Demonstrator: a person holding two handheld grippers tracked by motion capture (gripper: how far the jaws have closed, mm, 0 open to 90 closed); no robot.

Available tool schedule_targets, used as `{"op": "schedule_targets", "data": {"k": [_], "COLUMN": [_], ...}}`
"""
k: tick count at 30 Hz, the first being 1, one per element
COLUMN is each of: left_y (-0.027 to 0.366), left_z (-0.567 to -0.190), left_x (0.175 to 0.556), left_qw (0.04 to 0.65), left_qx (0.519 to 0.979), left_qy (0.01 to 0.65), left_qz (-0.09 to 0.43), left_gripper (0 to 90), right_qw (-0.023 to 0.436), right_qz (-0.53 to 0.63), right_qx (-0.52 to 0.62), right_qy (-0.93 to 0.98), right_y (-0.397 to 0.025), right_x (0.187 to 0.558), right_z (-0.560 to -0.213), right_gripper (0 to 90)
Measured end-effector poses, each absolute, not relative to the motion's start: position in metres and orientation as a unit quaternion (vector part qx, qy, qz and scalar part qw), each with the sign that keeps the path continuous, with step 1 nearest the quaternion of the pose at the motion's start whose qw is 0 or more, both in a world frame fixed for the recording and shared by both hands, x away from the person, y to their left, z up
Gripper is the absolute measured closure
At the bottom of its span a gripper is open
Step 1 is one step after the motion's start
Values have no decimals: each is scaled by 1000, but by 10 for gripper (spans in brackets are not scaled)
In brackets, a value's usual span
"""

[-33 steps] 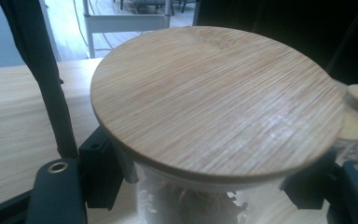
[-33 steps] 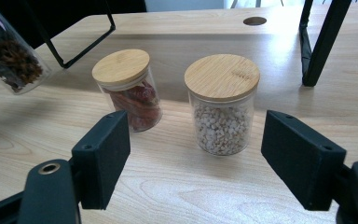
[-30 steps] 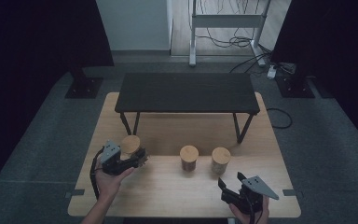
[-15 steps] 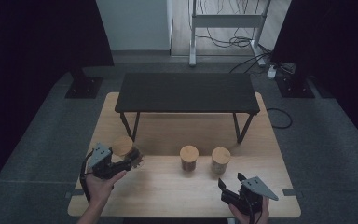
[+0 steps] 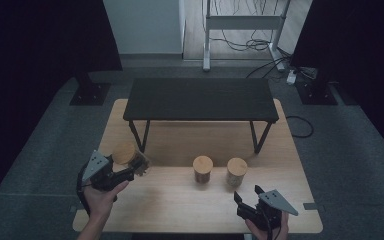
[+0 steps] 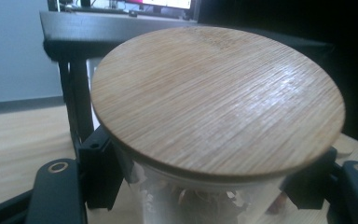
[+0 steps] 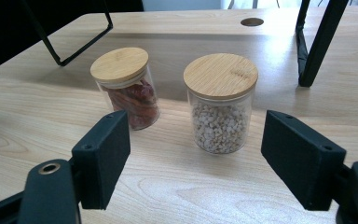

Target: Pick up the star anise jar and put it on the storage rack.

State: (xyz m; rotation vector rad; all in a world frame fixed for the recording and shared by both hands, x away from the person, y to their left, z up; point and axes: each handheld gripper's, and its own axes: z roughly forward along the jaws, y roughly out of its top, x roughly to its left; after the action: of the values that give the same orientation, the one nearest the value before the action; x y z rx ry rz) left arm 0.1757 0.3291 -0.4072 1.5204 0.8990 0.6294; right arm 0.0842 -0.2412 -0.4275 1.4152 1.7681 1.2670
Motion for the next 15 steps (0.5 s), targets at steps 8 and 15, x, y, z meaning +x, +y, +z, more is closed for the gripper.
{"op": "schedule_targets", "data": {"k": [8,15], "left_y": [327,326], "left_z": [-395,-385], "left_x": [181,187], "left_qw": [607,615], "left_qx": [643,634], "left_qy": [374,368], "left_qz": [280,291], "left_gripper": [274,274], "right_qw": [271,272], "right_qz": [470,470], "right_qx": [526,528], "right_qy": [655,653], "right_y": [-242,-244], "right_x": [84,83], "right_z": [-427,-427], "right_gripper": [240,240]}}
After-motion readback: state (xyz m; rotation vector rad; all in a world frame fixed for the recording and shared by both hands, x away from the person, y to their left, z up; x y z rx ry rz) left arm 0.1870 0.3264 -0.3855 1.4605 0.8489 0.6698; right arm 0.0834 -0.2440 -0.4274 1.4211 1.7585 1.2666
